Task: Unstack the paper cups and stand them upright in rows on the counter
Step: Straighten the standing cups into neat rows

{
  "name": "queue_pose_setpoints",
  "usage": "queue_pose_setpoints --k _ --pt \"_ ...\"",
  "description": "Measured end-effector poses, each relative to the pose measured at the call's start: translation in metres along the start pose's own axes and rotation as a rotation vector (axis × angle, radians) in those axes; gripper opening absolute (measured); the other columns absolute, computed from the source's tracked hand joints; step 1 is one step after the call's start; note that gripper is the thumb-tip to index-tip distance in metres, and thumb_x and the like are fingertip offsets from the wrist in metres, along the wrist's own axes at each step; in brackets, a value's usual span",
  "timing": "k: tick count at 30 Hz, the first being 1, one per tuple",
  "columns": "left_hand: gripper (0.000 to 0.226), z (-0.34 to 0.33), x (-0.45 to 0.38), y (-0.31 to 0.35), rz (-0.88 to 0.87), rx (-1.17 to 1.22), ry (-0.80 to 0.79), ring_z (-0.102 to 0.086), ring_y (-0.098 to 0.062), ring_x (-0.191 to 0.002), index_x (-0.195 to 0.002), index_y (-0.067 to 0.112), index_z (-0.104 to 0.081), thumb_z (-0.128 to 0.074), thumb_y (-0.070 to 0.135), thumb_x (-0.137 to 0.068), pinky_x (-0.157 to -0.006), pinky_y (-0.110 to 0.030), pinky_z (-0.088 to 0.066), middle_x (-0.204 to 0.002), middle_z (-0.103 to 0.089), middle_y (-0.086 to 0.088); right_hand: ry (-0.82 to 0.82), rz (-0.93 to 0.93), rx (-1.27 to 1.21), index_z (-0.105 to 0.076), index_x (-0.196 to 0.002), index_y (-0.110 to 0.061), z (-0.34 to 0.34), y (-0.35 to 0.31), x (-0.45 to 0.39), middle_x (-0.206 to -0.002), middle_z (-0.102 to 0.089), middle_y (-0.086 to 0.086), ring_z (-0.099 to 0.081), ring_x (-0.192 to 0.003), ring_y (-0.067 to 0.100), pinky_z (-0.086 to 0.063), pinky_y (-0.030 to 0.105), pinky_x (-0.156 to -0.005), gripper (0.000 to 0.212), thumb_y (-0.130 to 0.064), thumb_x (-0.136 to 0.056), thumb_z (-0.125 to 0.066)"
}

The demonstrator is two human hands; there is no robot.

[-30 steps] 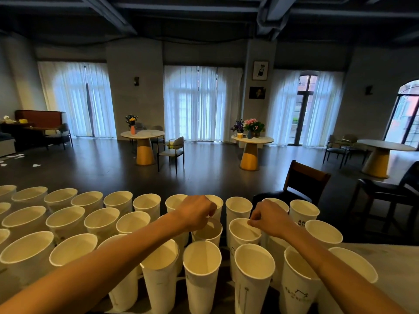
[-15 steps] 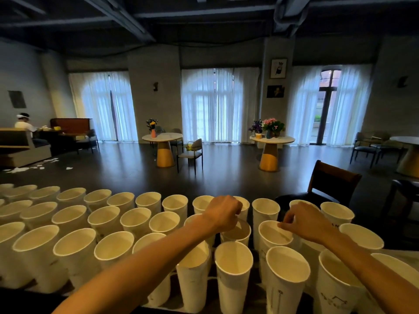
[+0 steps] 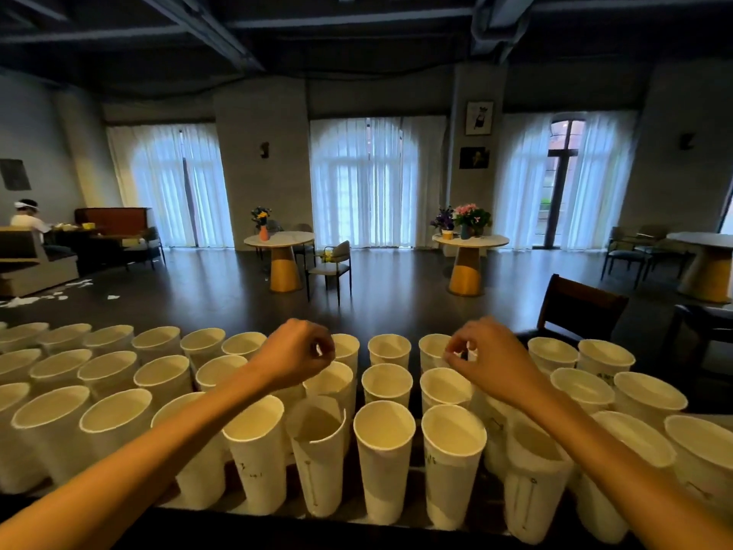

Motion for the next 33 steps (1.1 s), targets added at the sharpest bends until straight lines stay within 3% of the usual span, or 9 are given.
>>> queue_pose_setpoints --k 4,9,13,15,18,21,24,30,33 --pt "0.022 -0.004 0.044 -0.011 -0.051 0.014 -0.066 -0.063 -0.005 -0.071 -0.101 0.033 -0.075 -0.067 0.049 -0.089 -0.06 -0.022 -0.057 -0.094 -0.069 0.016 -0.011 0.043 -0.029 -0.075 -0.094 -0.03 -0.027 -0.051 0.021 -0.102 -0.064 -0.014 -0.055 -0.092 0.006 -0.033 0.007 -0.069 0.016 -0.043 -0.086 -0.071" --pt "0.037 -0.024 0.08 0.002 -0.198 -0.036 -0.269 -0.056 0.006 -0.078 -0.105 0.033 -0.072 -0.062 0.063 -0.086 -0.06 -0.009 -0.045 -0.1 -0.061 0.022 -0.107 0.07 -0.005 -0.076 -0.093 -0.032 -0.064 -0.084 0.04 -0.108 -0.065 -0.015 -0.052 -0.095 0.003 -0.038 0.012 -0.075 0.021 -0.05 -0.085 -0.068" --pt "0.034 -0.041 0.088 0.003 -0.194 -0.053 -0.356 -0.062 -0.005 -0.094 -0.11 0.03 -0.071 -0.073 0.051 -0.083 -0.081 -0.023 -0.057 -0.114 -0.067 0.013 -0.148 0.076 0.01 -0.075 -0.092 -0.031 -0.07 -0.091 0.051 -0.102 -0.063 -0.014 -0.051 -0.092 0.003 -0.034 0.011 -0.068 0.017 -0.046 -0.085 -0.069" --pt "0.028 -0.043 0.088 0.006 -0.178 -0.067 -0.366 -0.064 -0.007 -0.092 -0.109 0.027 -0.072 -0.074 0.042 -0.085 -0.079 -0.024 -0.058 -0.112 -0.071 0.01 -0.144 0.079 0.01 -0.075 -0.09 -0.031 -0.068 -0.092 0.055 -0.1 -0.063 -0.015 -0.052 -0.093 0.005 -0.035 0.012 -0.069 0.017 -0.045 -0.085 -0.07" --pt "0.022 -0.04 0.09 0.014 -0.148 -0.059 -0.33 -0.063 -0.006 -0.086 -0.108 0.023 -0.074 -0.072 0.032 -0.089 -0.068 -0.013 -0.047 -0.109 -0.073 0.007 -0.155 0.106 0.009 -0.075 -0.091 -0.03 -0.064 -0.093 0.057 -0.101 -0.064 -0.014 -0.054 -0.093 0.006 -0.042 0.016 -0.075 0.017 -0.045 -0.085 -0.07" --pt "0.021 -0.039 0.093 0.017 -0.109 -0.055 -0.318 -0.059 -0.004 -0.083 -0.109 0.019 -0.074 -0.071 0.029 -0.09 -0.061 -0.006 -0.037 -0.109 -0.073 0.005 -0.152 0.125 -0.012 -0.076 -0.092 -0.03 -0.056 -0.096 0.06 -0.103 -0.065 -0.013 -0.054 -0.092 0.006 -0.047 0.018 -0.078 0.016 -0.043 -0.085 -0.071" --pt "0.022 -0.037 0.096 0.019 -0.074 -0.043 -0.325 -0.058 -0.002 -0.083 -0.111 0.02 -0.074 -0.071 0.028 -0.091 -0.059 -0.006 -0.038 -0.111 -0.073 0.005 -0.167 0.145 -0.043 -0.076 -0.092 -0.03 -0.053 -0.099 0.063 -0.106 -0.067 -0.011 -0.055 -0.092 0.006 -0.05 0.02 -0.081 0.015 -0.042 -0.085 -0.071" --pt "0.029 -0.033 0.101 0.017 -0.027 -0.031 -0.331 -0.066 -0.01 -0.099 -0.117 0.021 -0.071 -0.072 0.029 -0.09 -0.077 -0.018 -0.052 -0.119 -0.071 0.003 -0.16 0.164 -0.062 -0.074 -0.096 -0.031 -0.053 -0.112 0.068 -0.11 -0.065 -0.011 -0.054 -0.093 0.005 -0.038 0.014 -0.081 0.017 -0.044 -0.086 -0.069" --pt "0.032 -0.02 0.104 0.016 -0.039 -0.001 -0.256 -0.063 -0.01 -0.099 -0.117 0.022 -0.07 -0.074 0.033 -0.088 -0.08 -0.022 -0.055 -0.118 -0.068 0.005 -0.141 0.154 -0.081 -0.074 -0.097 -0.031 -0.053 -0.117 0.069 -0.109 -0.066 -0.012 -0.055 -0.094 0.006 -0.043 0.017 -0.084 0.019 -0.044 -0.086 -0.07"
Point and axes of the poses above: each hand's wrist, its own x-axis away from the middle knuckle, its own z-axis out of the back of the hand, y = z × x, the point moved 9 cm from there along -x, towards the middle knuckle
